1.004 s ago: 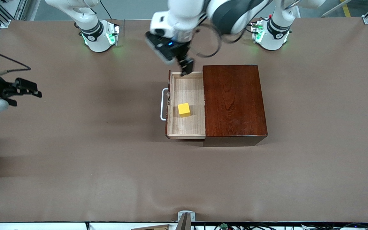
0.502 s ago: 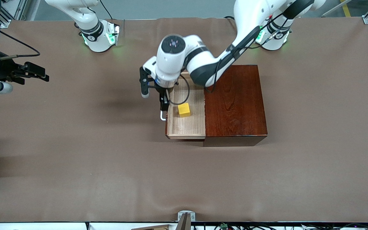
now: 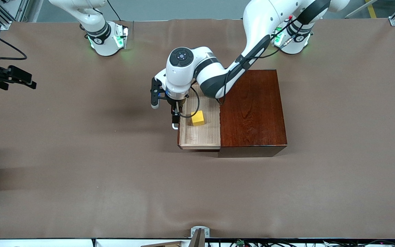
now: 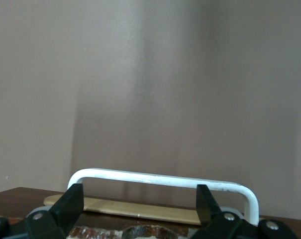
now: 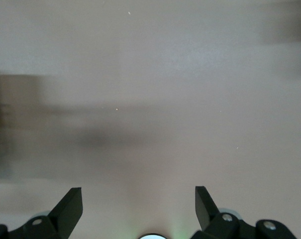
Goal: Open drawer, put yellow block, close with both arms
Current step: 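Push the drawer shut into the box with the left gripper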
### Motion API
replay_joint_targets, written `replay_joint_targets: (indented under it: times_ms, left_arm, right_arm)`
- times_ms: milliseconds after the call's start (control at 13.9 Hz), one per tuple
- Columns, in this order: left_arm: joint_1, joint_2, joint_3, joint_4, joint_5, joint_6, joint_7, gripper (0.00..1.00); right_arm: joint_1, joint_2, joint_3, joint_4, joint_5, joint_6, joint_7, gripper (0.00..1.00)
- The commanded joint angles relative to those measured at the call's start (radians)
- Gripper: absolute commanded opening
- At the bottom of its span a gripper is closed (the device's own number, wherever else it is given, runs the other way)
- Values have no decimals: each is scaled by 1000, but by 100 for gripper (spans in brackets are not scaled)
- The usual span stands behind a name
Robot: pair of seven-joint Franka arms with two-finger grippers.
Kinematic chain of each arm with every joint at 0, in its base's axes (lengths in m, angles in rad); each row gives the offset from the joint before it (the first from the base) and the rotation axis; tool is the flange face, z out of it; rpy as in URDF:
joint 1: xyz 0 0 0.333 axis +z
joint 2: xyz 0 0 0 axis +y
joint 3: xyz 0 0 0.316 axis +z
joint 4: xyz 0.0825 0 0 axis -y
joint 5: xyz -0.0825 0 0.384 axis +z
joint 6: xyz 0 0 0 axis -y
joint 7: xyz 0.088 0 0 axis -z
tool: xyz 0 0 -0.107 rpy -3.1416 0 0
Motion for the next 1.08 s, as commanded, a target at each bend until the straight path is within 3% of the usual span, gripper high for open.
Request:
replay_joint_targets:
  times_ms: [0,574,1004]
  left_arm:
    - [-6,15,7,29,22,-54,46,100]
    - [0,-31,4,37,28,-379,43,100]
    - [5,-48,51,34,82,-538,46,100]
  right_arm:
    - [-19,-16,14,5,-22,-9,-2,100]
    - [-38,-13,17,14,-34,-7,-56,100]
    - [-41,-5,17,32,-83,-12,-48,100]
